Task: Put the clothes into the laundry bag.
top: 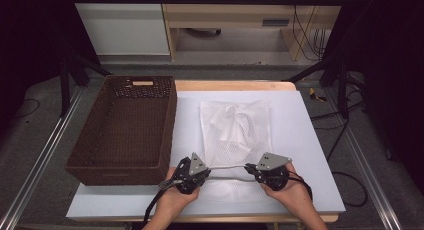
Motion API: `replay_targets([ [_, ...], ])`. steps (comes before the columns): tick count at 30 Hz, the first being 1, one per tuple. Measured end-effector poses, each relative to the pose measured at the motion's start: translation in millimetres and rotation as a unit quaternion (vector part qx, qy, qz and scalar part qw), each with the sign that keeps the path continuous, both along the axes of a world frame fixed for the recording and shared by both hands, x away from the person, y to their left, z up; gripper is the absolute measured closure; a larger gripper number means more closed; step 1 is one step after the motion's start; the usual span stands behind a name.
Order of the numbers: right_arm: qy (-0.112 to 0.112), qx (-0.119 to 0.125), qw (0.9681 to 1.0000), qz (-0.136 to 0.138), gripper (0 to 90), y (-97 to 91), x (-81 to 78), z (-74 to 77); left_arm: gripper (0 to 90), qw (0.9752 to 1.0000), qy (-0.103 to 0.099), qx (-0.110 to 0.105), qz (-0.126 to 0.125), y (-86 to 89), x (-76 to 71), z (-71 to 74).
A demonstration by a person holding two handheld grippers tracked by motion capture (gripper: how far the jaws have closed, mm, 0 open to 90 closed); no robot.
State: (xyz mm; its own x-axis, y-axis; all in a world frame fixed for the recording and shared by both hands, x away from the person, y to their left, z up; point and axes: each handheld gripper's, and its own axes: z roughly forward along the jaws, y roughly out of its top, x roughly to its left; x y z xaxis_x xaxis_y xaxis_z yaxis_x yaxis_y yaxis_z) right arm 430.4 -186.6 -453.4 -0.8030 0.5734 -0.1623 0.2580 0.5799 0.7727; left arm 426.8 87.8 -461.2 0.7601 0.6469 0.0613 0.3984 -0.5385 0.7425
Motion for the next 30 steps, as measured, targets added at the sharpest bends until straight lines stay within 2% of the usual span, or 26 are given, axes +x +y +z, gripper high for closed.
replay_targets([
  [9,0.013,-0.024,0.9996,0.006,85.8,2.6,1.8,-10.9,85.3,0.9999,0.009,0.008,-0.001,0.7,1.8,-4.5],
  [18,0.028,-0.034,0.999,0.011,85.0,2.8,3.1,-16.9,81.0,0.9999,0.017,-0.002,0.0,3.6,2.4,-6.6],
  [30,0.045,-0.029,0.998,0.034,76.9,3.0,-3.1,-19.9,73.8,0.9998,0.016,-0.013,-0.002,11.8,-8.2,-0.9],
])
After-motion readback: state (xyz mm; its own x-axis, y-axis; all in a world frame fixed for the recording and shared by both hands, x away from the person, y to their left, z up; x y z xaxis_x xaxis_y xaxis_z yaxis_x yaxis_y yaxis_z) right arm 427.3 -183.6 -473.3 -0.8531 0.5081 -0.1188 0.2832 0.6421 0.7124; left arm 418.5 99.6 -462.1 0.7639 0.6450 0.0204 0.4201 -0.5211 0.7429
